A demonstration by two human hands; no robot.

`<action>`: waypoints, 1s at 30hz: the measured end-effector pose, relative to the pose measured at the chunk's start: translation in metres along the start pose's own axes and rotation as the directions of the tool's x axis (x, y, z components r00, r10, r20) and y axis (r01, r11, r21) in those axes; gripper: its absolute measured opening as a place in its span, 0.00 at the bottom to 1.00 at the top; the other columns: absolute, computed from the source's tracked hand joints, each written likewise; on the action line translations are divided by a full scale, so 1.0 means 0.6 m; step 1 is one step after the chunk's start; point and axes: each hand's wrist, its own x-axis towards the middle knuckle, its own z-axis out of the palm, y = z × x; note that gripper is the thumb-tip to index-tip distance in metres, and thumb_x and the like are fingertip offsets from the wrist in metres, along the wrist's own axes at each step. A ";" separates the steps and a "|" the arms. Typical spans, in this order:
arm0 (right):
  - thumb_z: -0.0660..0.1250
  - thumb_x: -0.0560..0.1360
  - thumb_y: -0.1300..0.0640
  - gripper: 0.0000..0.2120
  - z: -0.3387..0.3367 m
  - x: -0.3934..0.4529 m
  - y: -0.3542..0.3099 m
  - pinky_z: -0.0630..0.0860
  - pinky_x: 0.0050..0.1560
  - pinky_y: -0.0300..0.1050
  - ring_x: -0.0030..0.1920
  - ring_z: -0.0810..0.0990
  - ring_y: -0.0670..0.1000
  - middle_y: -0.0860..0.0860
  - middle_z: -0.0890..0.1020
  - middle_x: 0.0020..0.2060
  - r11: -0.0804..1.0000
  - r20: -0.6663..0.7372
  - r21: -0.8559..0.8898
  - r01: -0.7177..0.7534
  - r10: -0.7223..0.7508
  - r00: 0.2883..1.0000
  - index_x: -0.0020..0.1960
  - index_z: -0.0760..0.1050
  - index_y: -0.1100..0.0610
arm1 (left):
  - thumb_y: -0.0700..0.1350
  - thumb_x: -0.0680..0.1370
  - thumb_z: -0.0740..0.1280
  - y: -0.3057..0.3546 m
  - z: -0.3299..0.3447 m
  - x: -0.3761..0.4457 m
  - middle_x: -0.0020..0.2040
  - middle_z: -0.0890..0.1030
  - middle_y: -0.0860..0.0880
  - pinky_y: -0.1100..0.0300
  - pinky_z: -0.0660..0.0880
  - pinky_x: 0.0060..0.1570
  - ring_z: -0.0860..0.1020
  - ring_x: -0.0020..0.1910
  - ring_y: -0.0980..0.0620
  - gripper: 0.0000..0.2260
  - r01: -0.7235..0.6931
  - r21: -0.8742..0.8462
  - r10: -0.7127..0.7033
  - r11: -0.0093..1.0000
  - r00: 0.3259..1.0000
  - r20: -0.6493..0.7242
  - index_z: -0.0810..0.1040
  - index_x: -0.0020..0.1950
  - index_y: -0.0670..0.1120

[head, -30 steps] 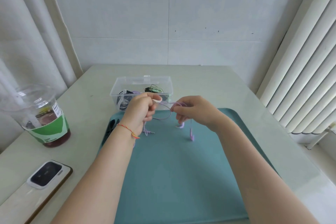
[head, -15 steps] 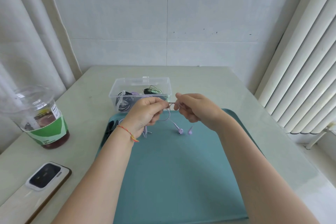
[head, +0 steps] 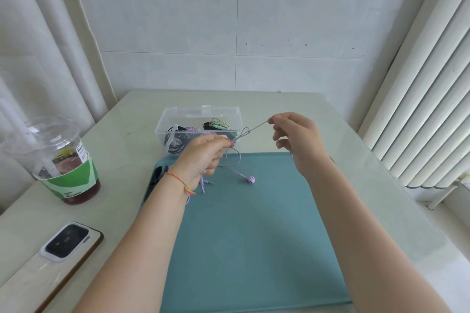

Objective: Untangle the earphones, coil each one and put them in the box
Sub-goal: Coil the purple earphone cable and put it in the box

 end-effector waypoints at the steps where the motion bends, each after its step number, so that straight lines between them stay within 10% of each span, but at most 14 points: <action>1: 0.65 0.75 0.61 0.08 0.002 0.000 0.000 0.71 0.36 0.44 0.34 0.75 0.51 0.51 0.76 0.34 1.000 -0.022 0.019 -0.001 0.001 1.000 0.40 0.80 0.58 | 0.42 0.76 0.67 -0.001 0.001 0.000 0.28 0.59 0.51 0.67 0.50 0.23 0.53 0.23 0.55 0.05 0.001 0.005 -0.001 1.000 1.000 -0.001 0.75 0.40 0.47; 6: 0.61 0.75 0.64 0.10 0.016 -0.004 0.006 0.70 0.35 0.33 0.38 0.74 0.45 0.49 0.77 0.43 0.969 -0.061 -0.246 -0.010 -0.005 0.998 0.51 0.78 0.54 | 0.41 0.76 0.67 -0.002 0.005 0.001 0.29 0.60 0.51 0.65 0.50 0.24 0.53 0.25 0.54 0.05 -0.018 0.005 0.018 1.000 1.000 0.008 0.75 0.39 0.46; 12: 0.67 0.77 0.48 0.16 0.024 -0.021 -0.005 0.77 0.38 0.46 0.30 0.79 0.52 0.52 0.81 0.31 0.943 0.228 -0.327 -0.059 0.139 0.964 0.42 0.80 0.62 | 0.41 0.77 0.67 0.002 0.009 -0.001 0.29 0.61 0.50 0.67 0.51 0.22 0.54 0.22 0.55 0.05 -0.066 -0.058 0.066 0.996 0.998 0.006 0.77 0.42 0.45; 17: 0.67 0.75 0.41 0.24 0.028 -0.027 -0.012 0.81 0.39 0.46 0.33 0.82 0.55 0.56 0.84 0.35 0.972 0.305 -0.212 -0.098 0.161 0.938 0.46 0.79 0.64 | 0.40 0.77 0.69 0.000 0.013 -0.004 0.28 0.68 0.52 0.67 0.54 0.23 0.58 0.22 0.56 0.03 -0.121 -0.038 0.120 0.992 0.993 -0.022 0.78 0.43 0.44; 24: 0.69 0.76 0.59 0.08 0.018 -0.017 0.000 0.78 0.39 0.43 0.30 0.77 0.50 0.53 0.79 0.33 0.978 0.299 -0.208 -0.006 0.069 0.952 0.47 0.80 0.65 | 0.41 0.77 0.70 0.002 0.011 -0.007 0.33 0.67 0.48 0.66 0.54 0.23 0.57 0.24 0.56 0.02 -0.116 -0.007 0.117 0.993 0.993 0.033 0.79 0.45 0.44; 30: 0.58 0.82 0.53 0.14 0.033 -0.016 0.006 0.78 0.55 0.49 0.46 0.82 0.53 0.58 0.82 0.43 0.996 0.351 -0.070 -0.064 0.085 0.933 0.44 0.75 0.61 | 0.42 0.79 0.67 0.007 0.014 -0.012 0.29 0.68 0.50 0.65 0.56 0.24 0.62 0.24 0.54 0.07 -0.117 -0.001 0.116 0.993 0.985 0.128 0.82 0.48 0.40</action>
